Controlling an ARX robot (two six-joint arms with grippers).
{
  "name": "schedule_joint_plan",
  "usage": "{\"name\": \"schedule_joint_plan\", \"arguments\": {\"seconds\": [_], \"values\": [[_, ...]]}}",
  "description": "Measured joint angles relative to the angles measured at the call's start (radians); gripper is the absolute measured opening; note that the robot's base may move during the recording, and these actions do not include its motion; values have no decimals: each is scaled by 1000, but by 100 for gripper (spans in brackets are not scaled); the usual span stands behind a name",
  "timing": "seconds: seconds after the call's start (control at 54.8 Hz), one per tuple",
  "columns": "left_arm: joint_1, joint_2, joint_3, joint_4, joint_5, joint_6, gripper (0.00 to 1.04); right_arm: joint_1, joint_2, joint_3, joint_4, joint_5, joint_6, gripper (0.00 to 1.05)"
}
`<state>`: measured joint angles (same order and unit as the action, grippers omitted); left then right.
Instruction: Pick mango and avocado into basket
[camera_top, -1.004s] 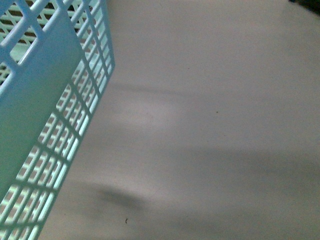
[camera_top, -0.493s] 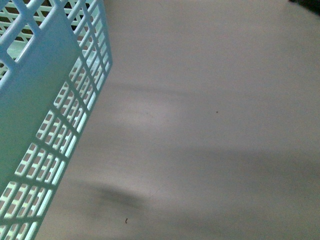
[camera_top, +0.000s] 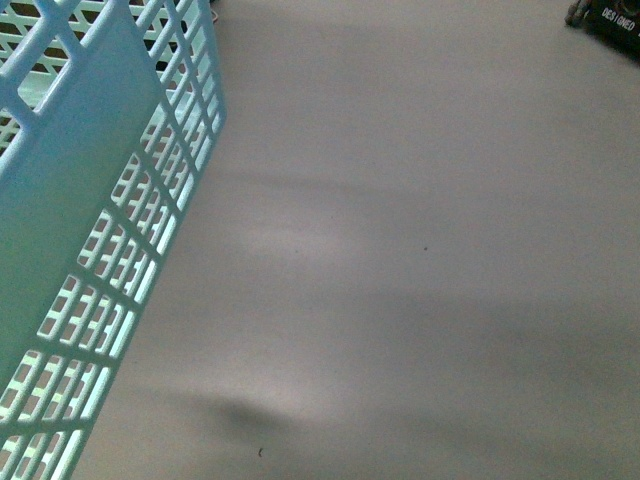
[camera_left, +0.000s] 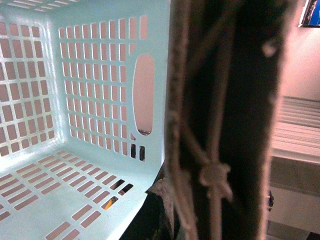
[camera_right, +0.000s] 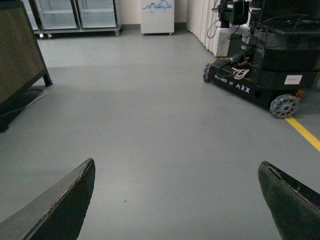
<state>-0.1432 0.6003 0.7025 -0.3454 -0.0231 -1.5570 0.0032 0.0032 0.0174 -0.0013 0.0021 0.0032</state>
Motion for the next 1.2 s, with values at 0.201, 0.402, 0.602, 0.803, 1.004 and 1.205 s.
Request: {"name": "schedule_joint_plan", "arguments": {"seconds": [0.201, 0.402, 0.602, 0.803, 1.004, 1.205], "values": [[0, 0, 0, 0, 1, -1, 4, 0, 0, 0, 0, 0, 0, 96], [0, 0, 0, 0, 0, -1, 4, 0, 0, 0, 0, 0, -1, 96], [0, 0, 0, 0, 0, 0, 4, 0, 0, 0, 0, 0, -1, 96], [0, 0, 0, 0, 0, -1, 4, 0, 0, 0, 0, 0, -1, 96], [0, 0, 0, 0, 0, 0, 4, 0, 0, 0, 0, 0, 0, 96], [0, 0, 0, 0, 1, -1, 4, 0, 0, 0, 0, 0, -1, 96]]}}
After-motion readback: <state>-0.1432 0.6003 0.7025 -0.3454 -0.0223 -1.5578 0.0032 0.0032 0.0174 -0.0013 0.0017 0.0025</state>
